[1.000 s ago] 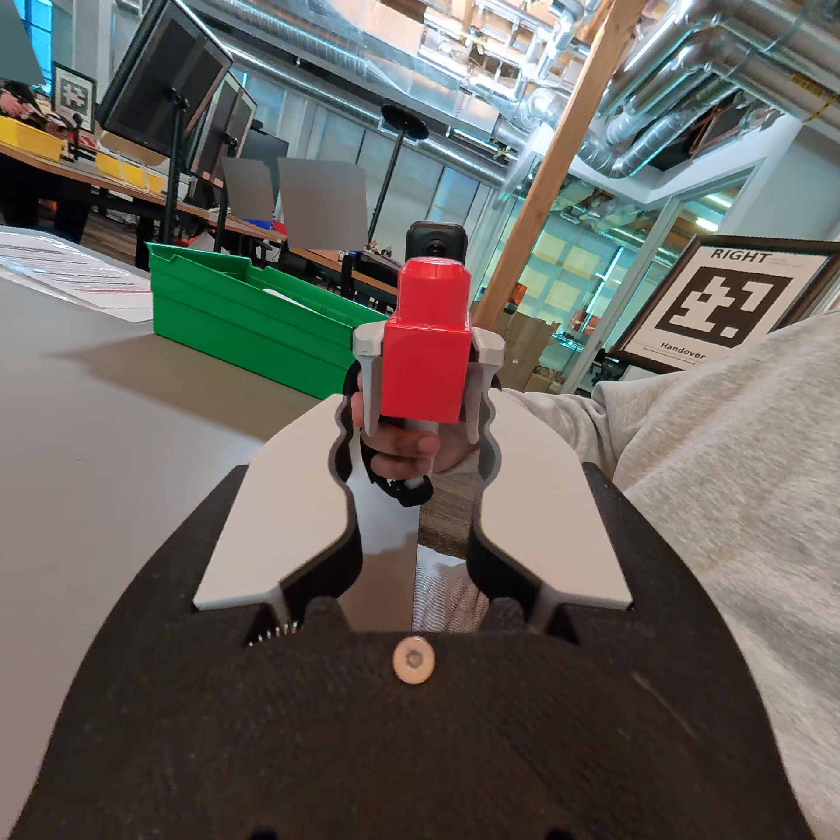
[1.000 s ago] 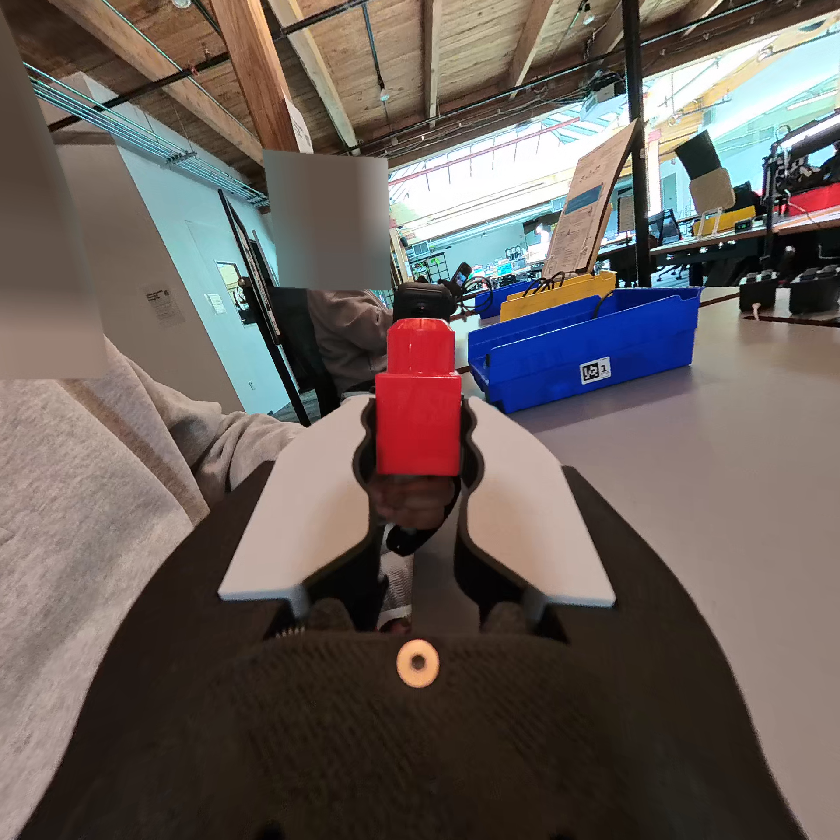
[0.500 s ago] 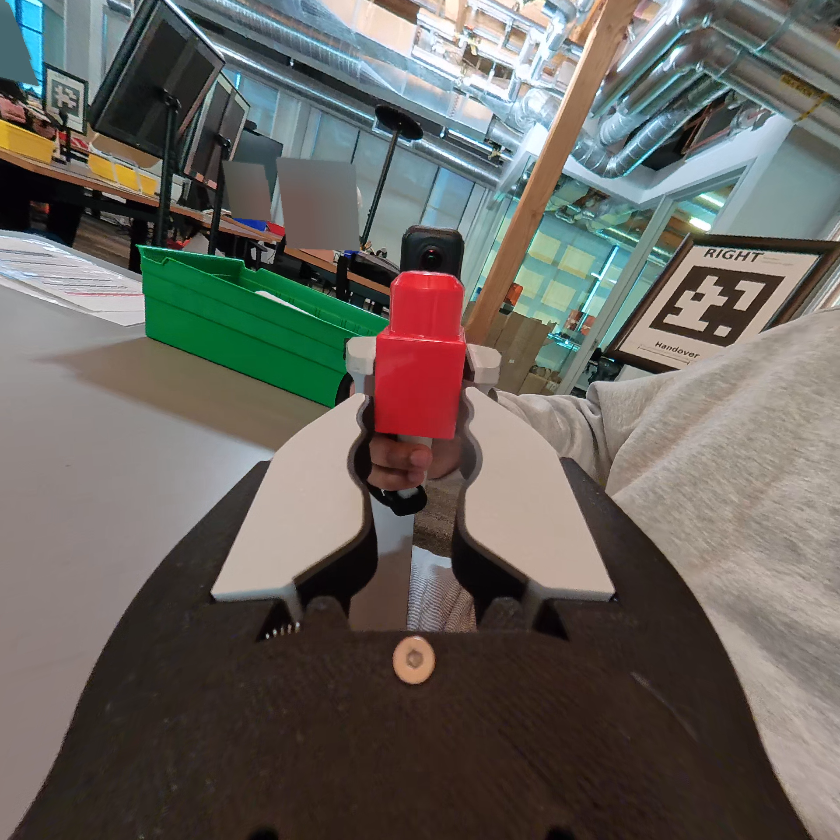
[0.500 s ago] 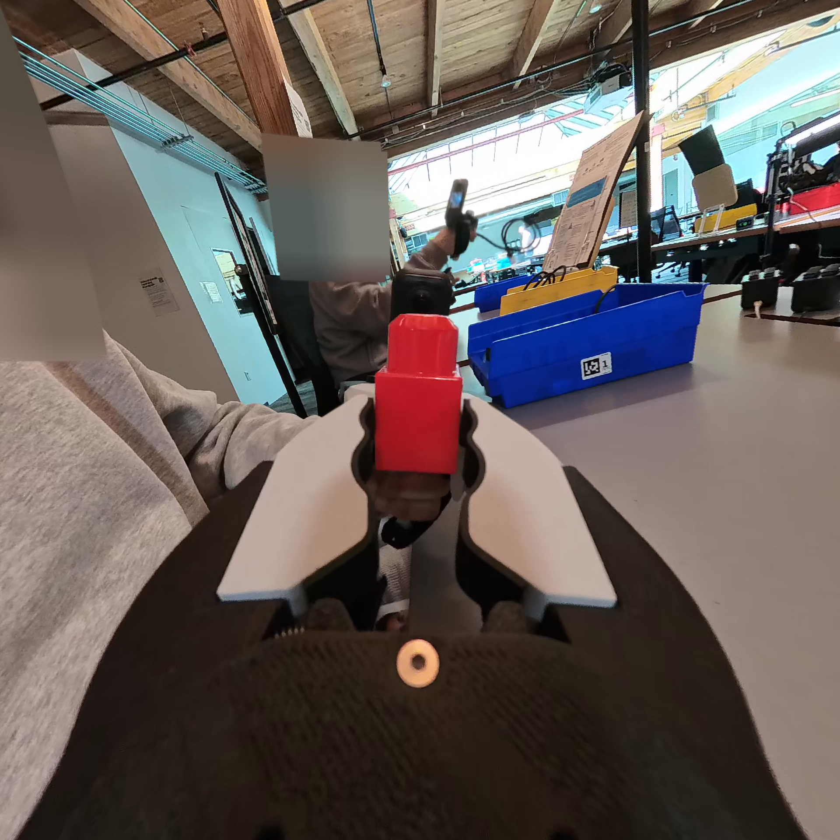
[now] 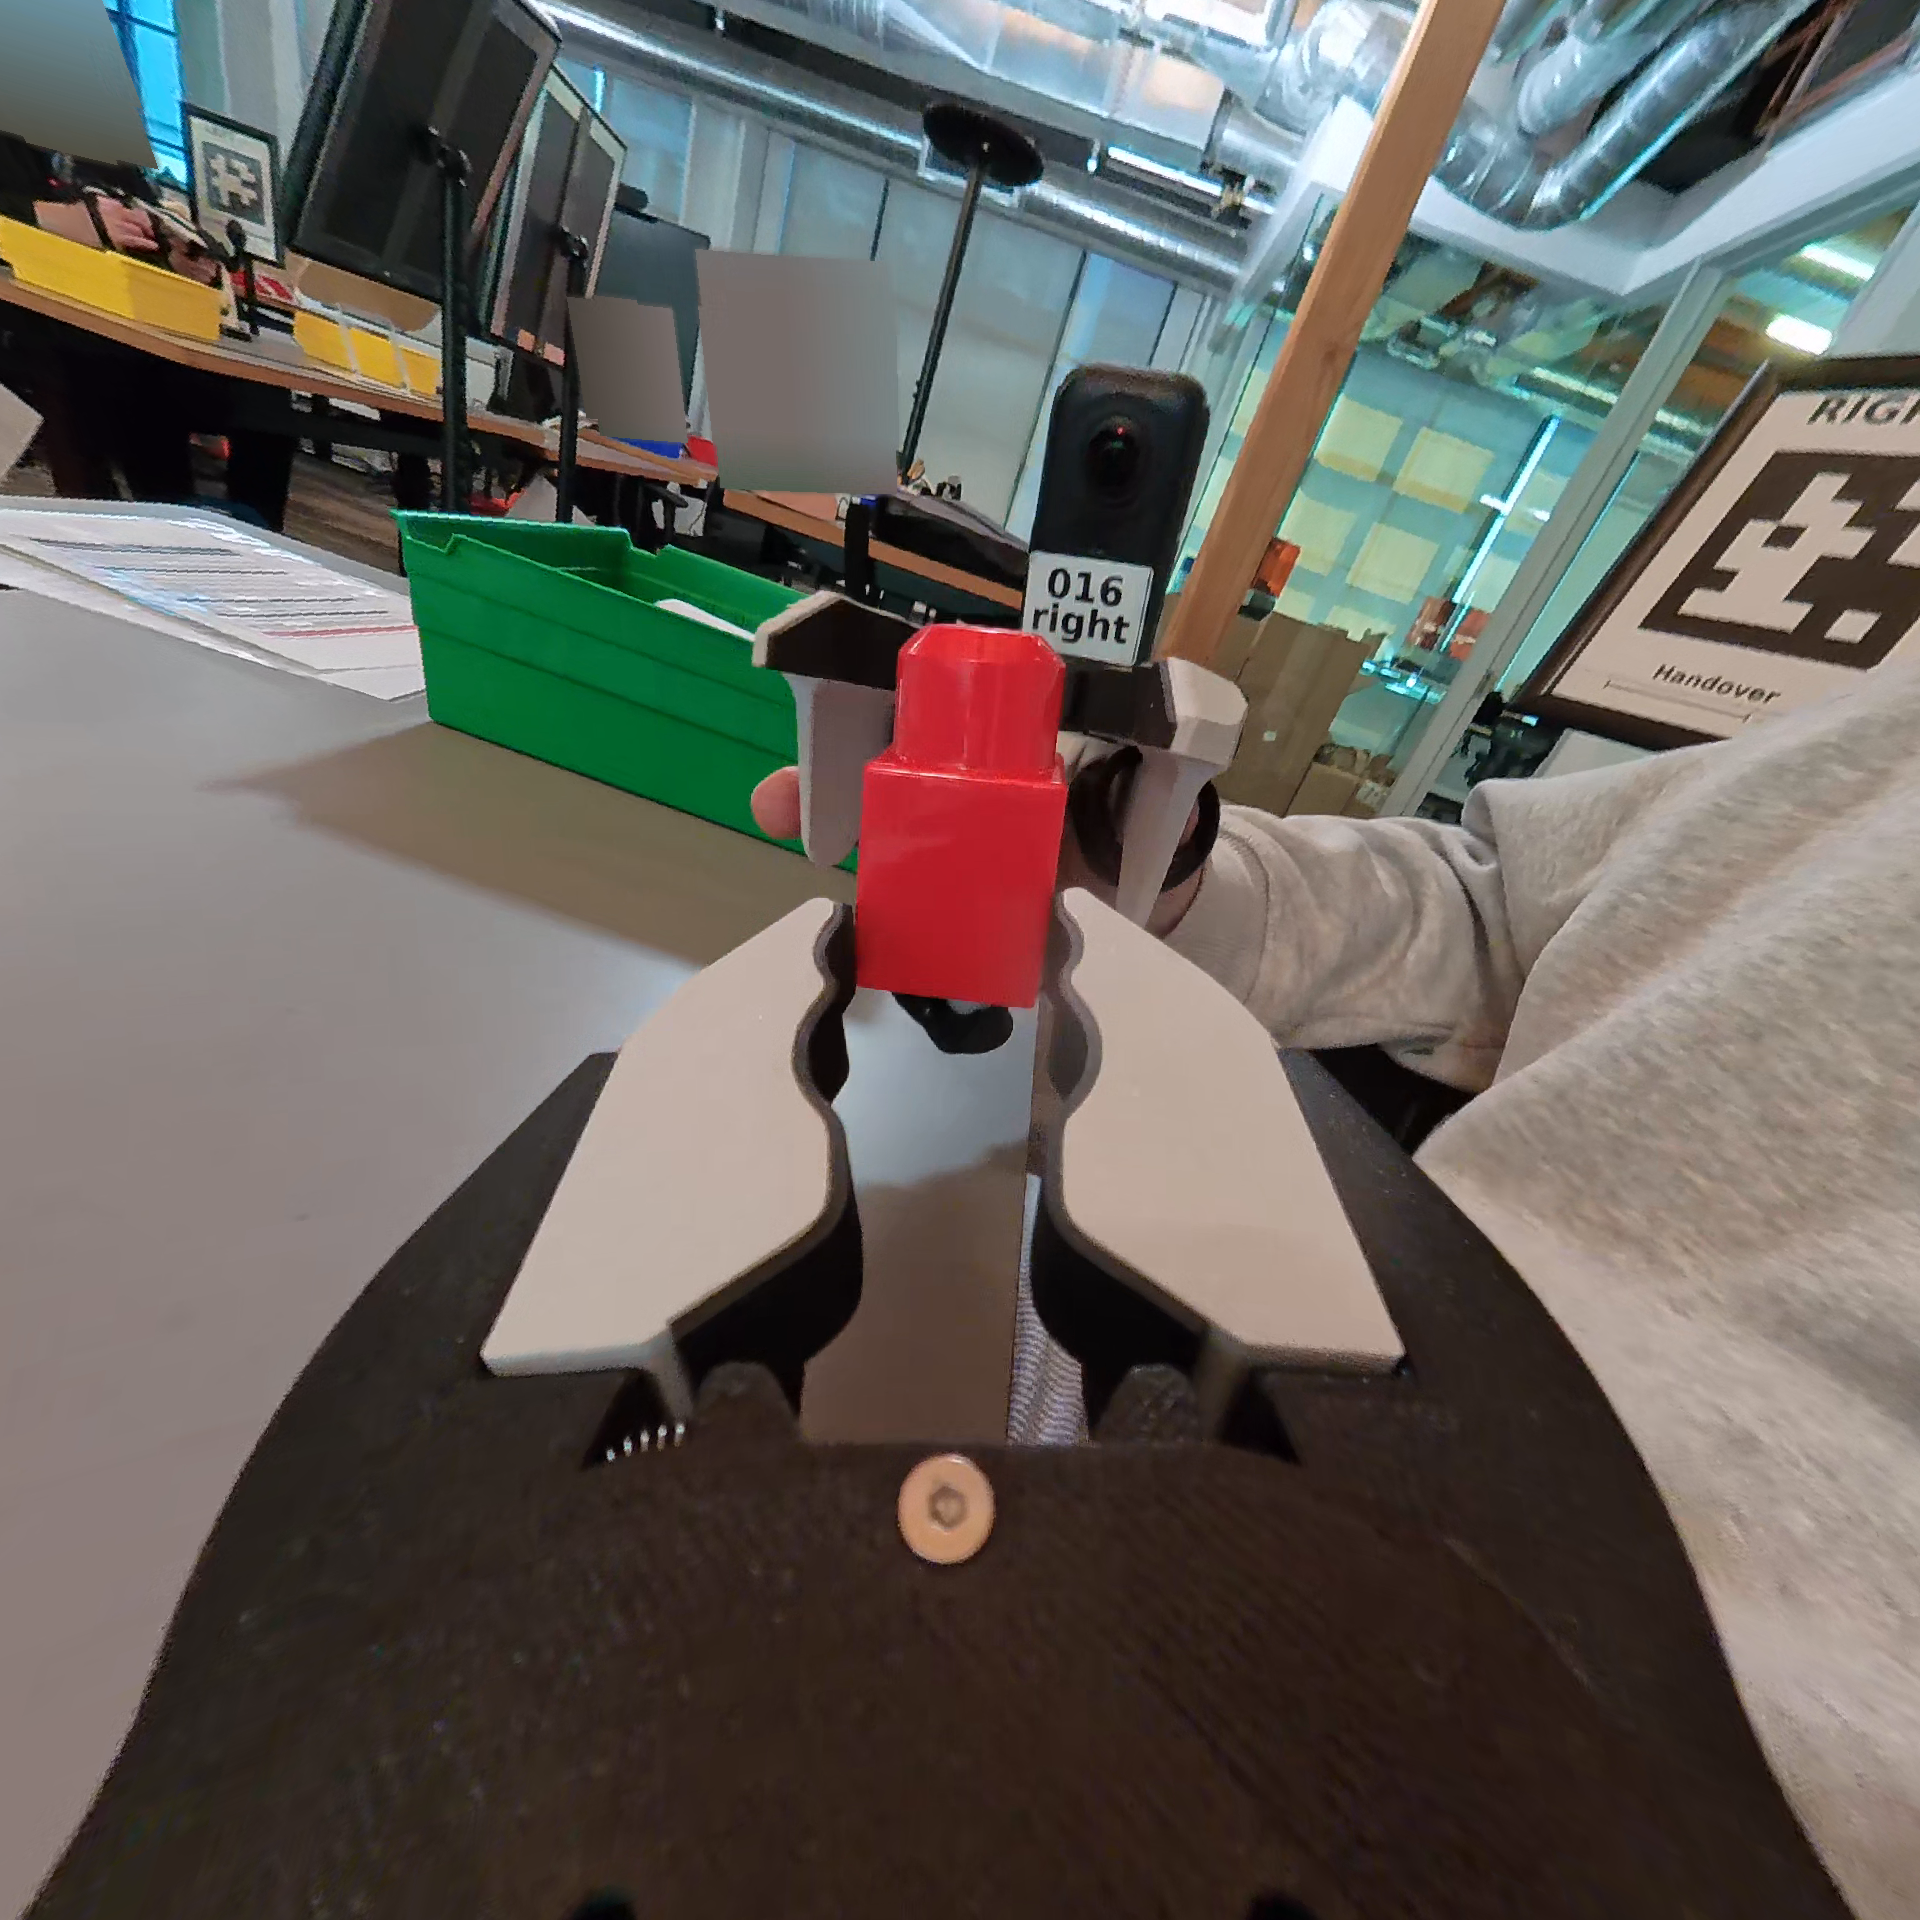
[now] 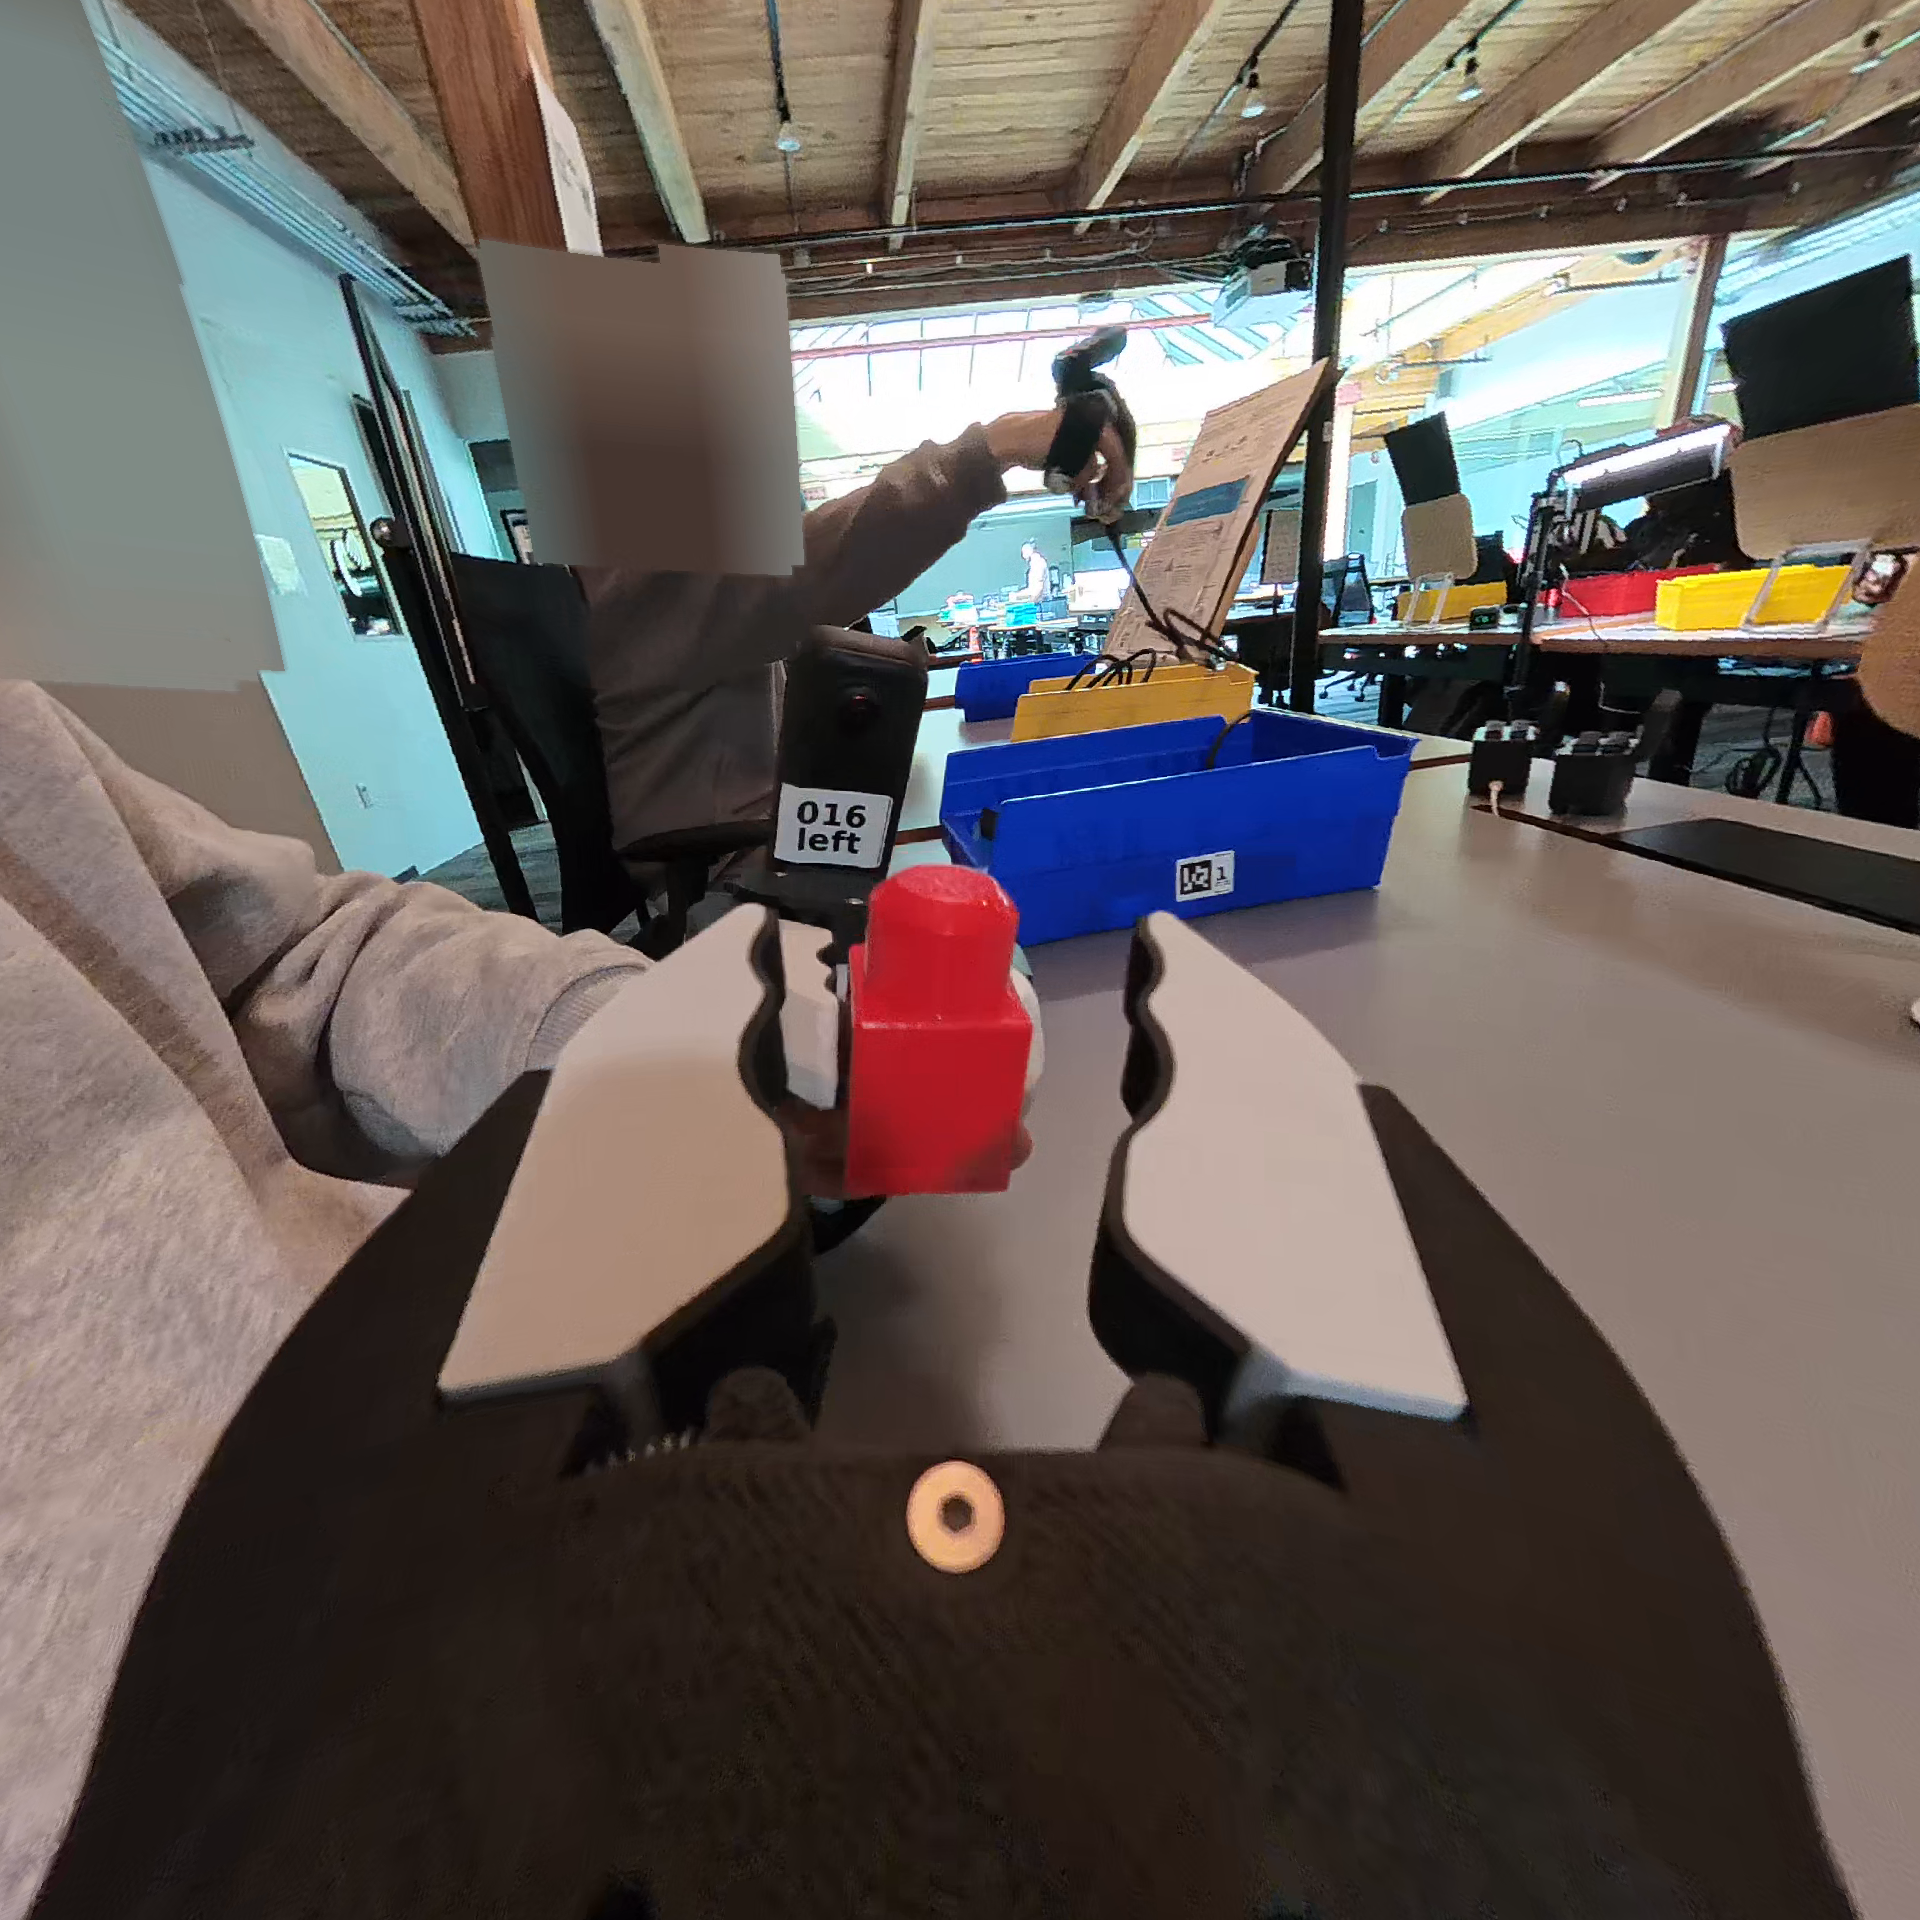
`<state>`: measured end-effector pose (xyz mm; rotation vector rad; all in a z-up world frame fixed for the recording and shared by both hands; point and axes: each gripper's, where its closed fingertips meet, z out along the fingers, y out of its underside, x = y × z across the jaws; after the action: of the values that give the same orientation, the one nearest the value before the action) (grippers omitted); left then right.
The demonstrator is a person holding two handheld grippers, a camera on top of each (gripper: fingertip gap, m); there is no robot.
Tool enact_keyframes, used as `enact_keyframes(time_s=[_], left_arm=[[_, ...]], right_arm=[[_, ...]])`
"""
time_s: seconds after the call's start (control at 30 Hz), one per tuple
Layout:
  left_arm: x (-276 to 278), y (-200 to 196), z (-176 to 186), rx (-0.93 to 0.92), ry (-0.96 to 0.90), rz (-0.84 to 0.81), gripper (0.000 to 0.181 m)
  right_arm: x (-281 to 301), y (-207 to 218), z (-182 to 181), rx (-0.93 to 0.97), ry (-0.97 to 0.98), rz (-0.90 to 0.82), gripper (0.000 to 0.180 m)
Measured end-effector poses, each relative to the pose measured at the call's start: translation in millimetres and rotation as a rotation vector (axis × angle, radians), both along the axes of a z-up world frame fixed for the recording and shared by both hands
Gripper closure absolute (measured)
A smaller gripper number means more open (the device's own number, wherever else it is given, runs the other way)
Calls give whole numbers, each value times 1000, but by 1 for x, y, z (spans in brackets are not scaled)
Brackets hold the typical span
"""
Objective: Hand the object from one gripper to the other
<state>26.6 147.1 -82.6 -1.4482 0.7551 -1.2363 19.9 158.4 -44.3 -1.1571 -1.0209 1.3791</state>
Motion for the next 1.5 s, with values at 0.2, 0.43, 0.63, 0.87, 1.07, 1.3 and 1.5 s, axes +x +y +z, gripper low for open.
enact_keyframes(time_s=[0.2,0.43,0.63,0.87,1.07,1.3,1.5], left_arm=[[7,-5,-4,39,48,-12,146],[8,-7,-3,45,40,-21,146],[9,-5,-6,21,43,-19,135],[8,-5,-3,10,15,-19,127],[6,-5,-1,-5,-10,-27,126],[4,-2,-1,0,-4,-3,128],[-4,13,-8,41,77,128,129]], right_arm=[[0,-10,-2,81,-28,30,150],[-1,-13,-1,72,-46,48,151],[2,-12,4,46,-28,56,151],[5,-8,6,8,-12,66,150],[6,-7,6,-5,-12,78,151],[4,10,3,-50,-27,-12,151],[-2,13,-7,-63,-79,-88,151]])
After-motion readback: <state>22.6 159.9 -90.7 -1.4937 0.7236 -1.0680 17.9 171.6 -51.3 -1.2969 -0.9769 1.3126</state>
